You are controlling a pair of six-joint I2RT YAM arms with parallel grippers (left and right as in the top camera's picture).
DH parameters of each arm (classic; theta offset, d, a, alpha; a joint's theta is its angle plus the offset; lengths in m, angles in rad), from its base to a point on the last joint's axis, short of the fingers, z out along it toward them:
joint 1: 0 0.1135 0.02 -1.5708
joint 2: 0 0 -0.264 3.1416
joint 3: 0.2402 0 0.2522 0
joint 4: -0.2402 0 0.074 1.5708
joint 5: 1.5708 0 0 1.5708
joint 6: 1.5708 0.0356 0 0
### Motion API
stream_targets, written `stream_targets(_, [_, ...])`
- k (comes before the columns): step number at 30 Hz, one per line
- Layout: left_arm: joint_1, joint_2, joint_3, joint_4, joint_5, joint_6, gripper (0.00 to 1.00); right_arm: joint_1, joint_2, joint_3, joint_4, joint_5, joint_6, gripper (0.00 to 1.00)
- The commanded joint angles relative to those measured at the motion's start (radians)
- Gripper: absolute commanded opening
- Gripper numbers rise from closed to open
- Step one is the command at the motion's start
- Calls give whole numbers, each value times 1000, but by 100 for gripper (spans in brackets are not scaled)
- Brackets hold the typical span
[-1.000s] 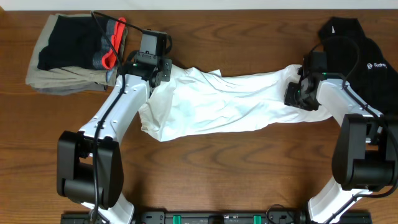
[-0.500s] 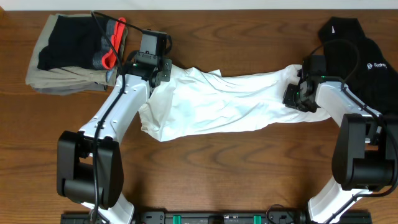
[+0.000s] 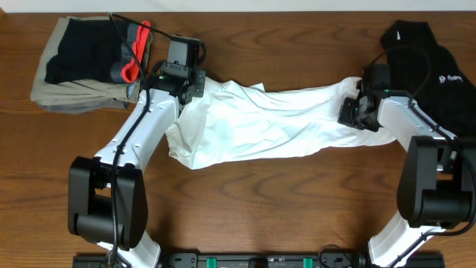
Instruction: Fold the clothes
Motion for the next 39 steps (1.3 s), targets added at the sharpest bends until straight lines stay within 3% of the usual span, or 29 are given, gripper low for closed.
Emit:
stream_targets(1, [18, -18, 8, 10, -19, -5, 6, -18, -28, 100, -21, -4, 2, 1])
stream_targets(9, [68, -251, 12, -21, -19, -5, 6, -66, -227, 278, -178, -5, -24, 1])
stream_targets(24, [106, -787, 12, -60, -16, -32, 6, -134, -717, 317, -316, -5, -99, 1])
stream_targets(39, [106, -1185, 12, -172, 240, -101, 6, -134, -1048, 472, -589, 5, -133, 1])
